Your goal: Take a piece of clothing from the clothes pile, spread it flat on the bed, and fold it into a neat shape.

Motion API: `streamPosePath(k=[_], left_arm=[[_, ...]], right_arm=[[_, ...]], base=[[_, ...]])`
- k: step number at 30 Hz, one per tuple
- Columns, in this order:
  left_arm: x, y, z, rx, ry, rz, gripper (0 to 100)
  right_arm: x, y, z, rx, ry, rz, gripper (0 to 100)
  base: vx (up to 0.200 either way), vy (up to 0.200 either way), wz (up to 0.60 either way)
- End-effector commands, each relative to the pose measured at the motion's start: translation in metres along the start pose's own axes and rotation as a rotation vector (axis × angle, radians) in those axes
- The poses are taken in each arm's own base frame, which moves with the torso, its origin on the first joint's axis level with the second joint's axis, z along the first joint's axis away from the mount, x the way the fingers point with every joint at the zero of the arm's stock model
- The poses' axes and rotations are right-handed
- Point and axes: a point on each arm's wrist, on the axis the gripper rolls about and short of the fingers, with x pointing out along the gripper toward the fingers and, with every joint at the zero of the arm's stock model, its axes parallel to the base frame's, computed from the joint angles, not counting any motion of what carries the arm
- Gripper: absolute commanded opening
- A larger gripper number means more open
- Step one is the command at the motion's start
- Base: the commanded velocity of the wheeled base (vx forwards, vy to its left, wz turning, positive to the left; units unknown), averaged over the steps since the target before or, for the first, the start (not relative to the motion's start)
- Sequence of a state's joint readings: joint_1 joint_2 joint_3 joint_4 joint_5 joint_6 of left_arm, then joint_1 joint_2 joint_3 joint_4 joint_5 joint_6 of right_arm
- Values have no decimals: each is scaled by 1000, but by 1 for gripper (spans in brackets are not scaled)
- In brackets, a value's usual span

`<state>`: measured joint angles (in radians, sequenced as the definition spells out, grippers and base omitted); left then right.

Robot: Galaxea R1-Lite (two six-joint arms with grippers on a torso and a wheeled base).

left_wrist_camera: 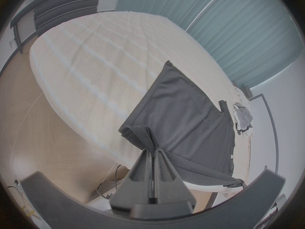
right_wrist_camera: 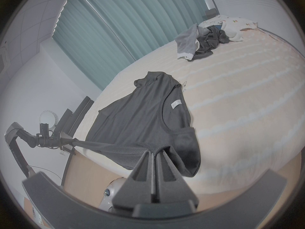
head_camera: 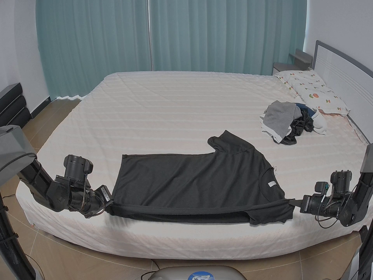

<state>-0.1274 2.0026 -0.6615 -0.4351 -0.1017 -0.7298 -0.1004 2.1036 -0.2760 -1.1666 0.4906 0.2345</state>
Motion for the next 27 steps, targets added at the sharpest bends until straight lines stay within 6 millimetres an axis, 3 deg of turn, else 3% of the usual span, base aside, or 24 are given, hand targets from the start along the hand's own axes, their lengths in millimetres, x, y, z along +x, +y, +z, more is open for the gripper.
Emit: streamPosePath(k=[1,18,27], left_arm=[[0,0,8,-18,-7,9,0],[19,-10,25,-133,33,-39,0],[43,-18,42,-219,3,-54,0]], right_arm=[[13,-1,5,-11,-10,3,0],[31,1,26,24,-29,18,0],[53,-9,33,37,-14,14,0]], base=[[0,0,0],[0,0,0],[0,0,0]])
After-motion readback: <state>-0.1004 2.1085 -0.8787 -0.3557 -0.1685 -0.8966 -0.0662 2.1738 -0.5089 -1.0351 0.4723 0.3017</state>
